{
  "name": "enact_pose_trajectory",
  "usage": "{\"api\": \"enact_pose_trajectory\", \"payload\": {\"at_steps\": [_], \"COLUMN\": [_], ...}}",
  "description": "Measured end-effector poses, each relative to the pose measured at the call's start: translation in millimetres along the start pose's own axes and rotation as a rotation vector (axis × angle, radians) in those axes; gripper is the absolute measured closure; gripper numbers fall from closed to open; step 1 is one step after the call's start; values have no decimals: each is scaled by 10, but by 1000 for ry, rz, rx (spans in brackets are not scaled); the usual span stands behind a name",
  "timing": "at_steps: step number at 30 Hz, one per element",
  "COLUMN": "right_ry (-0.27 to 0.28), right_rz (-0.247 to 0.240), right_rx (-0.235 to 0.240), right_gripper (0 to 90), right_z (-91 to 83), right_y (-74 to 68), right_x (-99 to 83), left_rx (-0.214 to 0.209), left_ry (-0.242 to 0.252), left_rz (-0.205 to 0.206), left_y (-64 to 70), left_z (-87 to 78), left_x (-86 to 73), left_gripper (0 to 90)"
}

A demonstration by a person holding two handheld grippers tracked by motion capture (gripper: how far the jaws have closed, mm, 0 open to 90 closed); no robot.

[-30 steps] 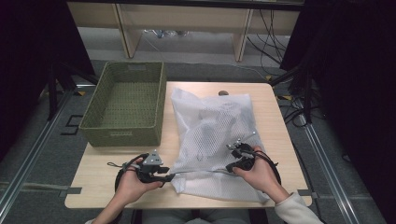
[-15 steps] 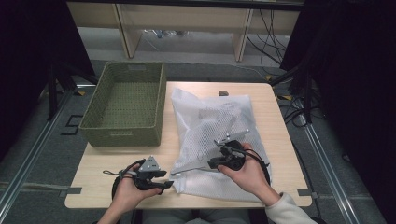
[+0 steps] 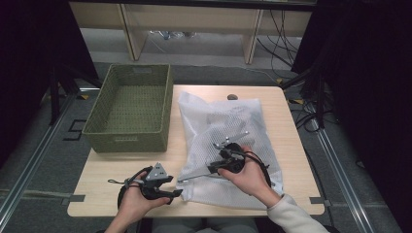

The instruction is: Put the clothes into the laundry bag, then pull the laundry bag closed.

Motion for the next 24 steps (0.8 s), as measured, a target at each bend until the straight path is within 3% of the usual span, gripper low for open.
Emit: {"api": "enact_pose_trajectory", "payload": {"at_steps": [3,5,8,15,16,19,22,24], "right_ry": [5,8,4,10,12,4,3,2], "right_rz": [4,1,20,14,13,13,4,14], "right_rx": [-2,-5,-2,5,-11,8,14,25], "right_gripper": [782,782,782,784,785,787,787,786], "right_z": [-17,-34,-44,-40,-42,-19,-4,16], "right_y": [8,13,1,9,11,-9,-3,-15], "right_x": [-1,-1,-8,3,3,-3,5,8], "left_rx": [7,23,24,34,33,27,35,30], "left_ry": [1,8,12,36,36,31,24,21], "left_rz": [6,-15,6,-23,-21,-1,-17,3], "left_y": [-7,-1,-14,-7,-4,0,16,11], "left_z": [-7,-14,-25,-38,-36,-34,-28,-31], "left_x": [-3,-8,3,6,4,15,6,7], "left_gripper": [365,350,341,326,325,320,318,318]}}
Point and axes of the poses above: each handheld gripper's, and its own axes: z roughly forward along the jaws, x roughly out of its top, y roughly to its right, the point moved 3 cm from there along z, roughly forward along the jaws, and after that the axes turned 10 degrees about y, right-handed, at the moved point
